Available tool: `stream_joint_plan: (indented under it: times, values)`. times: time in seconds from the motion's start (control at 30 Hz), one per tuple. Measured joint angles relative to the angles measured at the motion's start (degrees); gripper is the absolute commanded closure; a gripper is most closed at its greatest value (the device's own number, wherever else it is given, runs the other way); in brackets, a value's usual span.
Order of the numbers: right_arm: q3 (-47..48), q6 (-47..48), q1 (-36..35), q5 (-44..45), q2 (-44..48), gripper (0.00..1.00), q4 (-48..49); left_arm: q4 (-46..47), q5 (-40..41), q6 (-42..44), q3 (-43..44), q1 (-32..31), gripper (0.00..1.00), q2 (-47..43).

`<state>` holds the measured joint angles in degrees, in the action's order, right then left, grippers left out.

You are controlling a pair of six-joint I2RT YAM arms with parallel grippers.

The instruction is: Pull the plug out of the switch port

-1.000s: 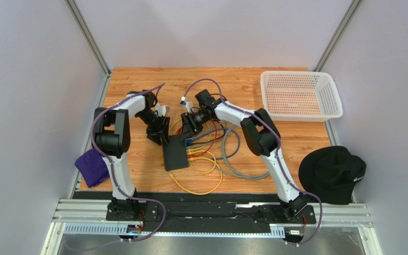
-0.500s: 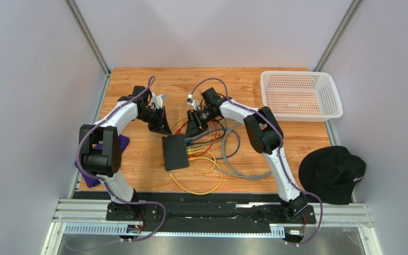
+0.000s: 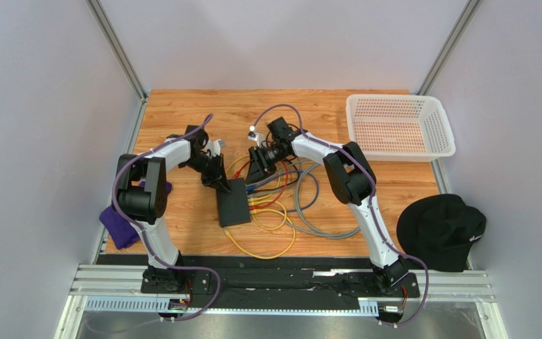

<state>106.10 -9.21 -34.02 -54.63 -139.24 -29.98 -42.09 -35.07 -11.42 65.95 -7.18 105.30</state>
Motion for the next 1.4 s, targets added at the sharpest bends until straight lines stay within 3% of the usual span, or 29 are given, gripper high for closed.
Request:
stream_joint_plan:
  times: [1.07,1.4]
  values:
    - [1.5,2.6,-1.1,-4.6,-2.7,0.64,1.4,-1.4,1.3,-1.6,2.1,-1.7,1.0,1.4]
    - [1.5,2.5,-0.5,-7.8,-3.6,0.6,2.4,-1.8,1.3,-1.6,2.4,-1.7,1.0,1.6]
